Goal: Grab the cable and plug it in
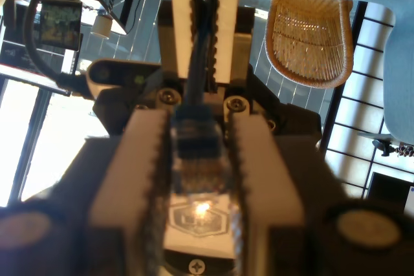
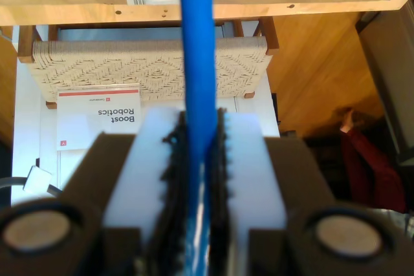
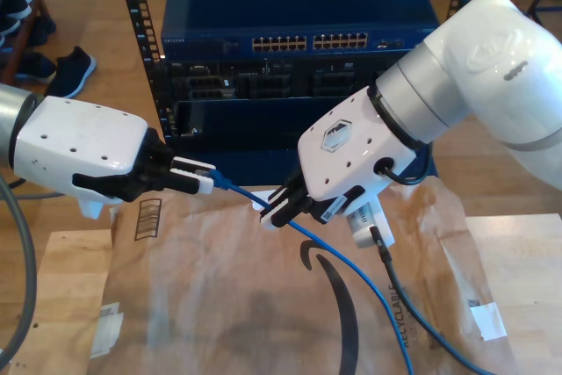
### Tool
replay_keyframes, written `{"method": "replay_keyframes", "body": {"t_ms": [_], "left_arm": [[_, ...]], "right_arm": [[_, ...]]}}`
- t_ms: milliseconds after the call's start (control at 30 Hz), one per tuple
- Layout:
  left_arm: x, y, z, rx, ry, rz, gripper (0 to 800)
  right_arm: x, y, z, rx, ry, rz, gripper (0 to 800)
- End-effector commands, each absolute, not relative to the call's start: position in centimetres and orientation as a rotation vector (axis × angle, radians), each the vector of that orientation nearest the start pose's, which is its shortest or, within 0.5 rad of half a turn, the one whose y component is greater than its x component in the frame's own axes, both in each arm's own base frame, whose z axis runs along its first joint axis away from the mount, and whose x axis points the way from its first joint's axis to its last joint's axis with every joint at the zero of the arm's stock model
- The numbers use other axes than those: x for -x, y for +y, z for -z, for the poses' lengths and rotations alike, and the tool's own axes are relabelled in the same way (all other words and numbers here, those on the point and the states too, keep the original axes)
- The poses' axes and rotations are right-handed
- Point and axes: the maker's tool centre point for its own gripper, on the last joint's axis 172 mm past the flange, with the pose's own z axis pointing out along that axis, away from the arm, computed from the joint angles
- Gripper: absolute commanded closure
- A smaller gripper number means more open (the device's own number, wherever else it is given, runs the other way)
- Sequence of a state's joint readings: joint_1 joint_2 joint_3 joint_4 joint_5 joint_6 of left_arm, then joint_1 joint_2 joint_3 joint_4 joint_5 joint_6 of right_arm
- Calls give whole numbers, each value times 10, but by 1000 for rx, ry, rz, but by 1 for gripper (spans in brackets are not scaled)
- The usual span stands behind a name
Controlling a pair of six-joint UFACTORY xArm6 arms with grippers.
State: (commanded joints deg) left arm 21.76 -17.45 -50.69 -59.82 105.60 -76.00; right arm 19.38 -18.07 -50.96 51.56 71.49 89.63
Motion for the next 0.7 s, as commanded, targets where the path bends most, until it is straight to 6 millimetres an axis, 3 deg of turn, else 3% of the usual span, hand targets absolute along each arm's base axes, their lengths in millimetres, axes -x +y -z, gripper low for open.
{"method": "replay_keyframes", "body": {"t_ms": [67, 100, 167, 233, 267, 367, 500, 700], "left_arm": [[-331, -128, -368, -1366, 1673, 1258, 786], [-330, -129, -367, -1366, 1671, 1266, 792], [-331, -128, -364, -1358, 1672, 1278, 798], [-332, -128, -364, -1354, 1676, 1283, 798], [-332, -128, -363, -1354, 1675, 1286, 798], [-331, -128, -358, -1334, 1689, 1347, 798], [-331, -112, -351, -1141, 1799, 1581, 798], [-338, -109, -384, -1024, 1666, 1777, 795]], "right_arm": [[-323, 305, -313, 1799, 1766, -951, 761], [-323, 305, -313, 1799, 1766, -951, 693], [-324, 305, -313, 1811, 1747, -944, 196], [-327, 304, -315, 1841, 1690, -909, 41], [-332, 303, -319, 1838, 1672, -875, 6], [-365, 286, -344, 1745, 1649, -642, 7], [-388, 259, -372, 1660, 1538, -349, 7], [-376, 298, -378, 1697, 1366, -182, 4]]}}
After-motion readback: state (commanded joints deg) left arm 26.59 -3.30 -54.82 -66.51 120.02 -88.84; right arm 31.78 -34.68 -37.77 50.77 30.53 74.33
